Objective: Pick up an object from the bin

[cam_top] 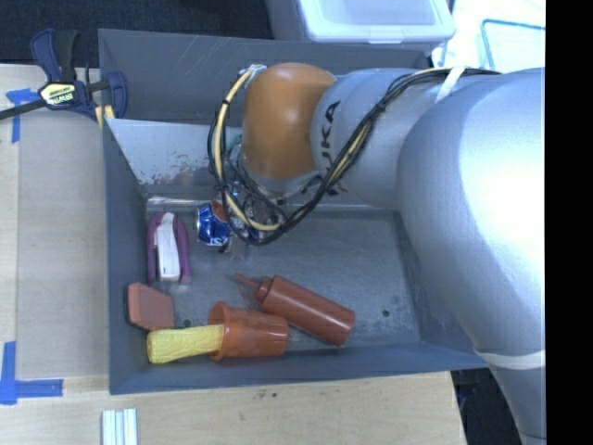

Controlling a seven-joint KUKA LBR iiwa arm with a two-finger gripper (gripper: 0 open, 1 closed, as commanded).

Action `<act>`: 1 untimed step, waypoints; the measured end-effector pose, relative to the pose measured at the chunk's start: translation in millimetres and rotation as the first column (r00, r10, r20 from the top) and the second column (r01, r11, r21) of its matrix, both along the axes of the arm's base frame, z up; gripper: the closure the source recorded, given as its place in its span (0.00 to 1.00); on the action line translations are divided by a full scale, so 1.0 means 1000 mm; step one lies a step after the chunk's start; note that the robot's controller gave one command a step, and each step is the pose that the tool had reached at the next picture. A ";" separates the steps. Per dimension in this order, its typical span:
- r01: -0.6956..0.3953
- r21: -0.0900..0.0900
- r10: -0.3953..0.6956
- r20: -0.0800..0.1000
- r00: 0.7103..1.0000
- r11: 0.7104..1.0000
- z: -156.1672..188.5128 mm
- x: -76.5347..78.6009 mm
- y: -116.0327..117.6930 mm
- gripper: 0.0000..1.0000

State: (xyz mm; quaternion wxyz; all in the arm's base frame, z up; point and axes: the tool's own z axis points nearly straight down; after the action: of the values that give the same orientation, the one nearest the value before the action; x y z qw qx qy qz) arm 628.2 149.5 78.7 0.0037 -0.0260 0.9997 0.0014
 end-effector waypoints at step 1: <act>0.001 0.000 -0.001 0.001 1.000 1.000 0.022 0.000 0.000 1.00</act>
Offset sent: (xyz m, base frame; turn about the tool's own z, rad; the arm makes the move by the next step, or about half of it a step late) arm -0.0002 -0.0003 0.0629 0.0005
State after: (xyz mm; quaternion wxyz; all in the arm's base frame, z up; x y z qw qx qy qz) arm 628.5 149.3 100.7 0.0044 -0.0256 0.9997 0.0014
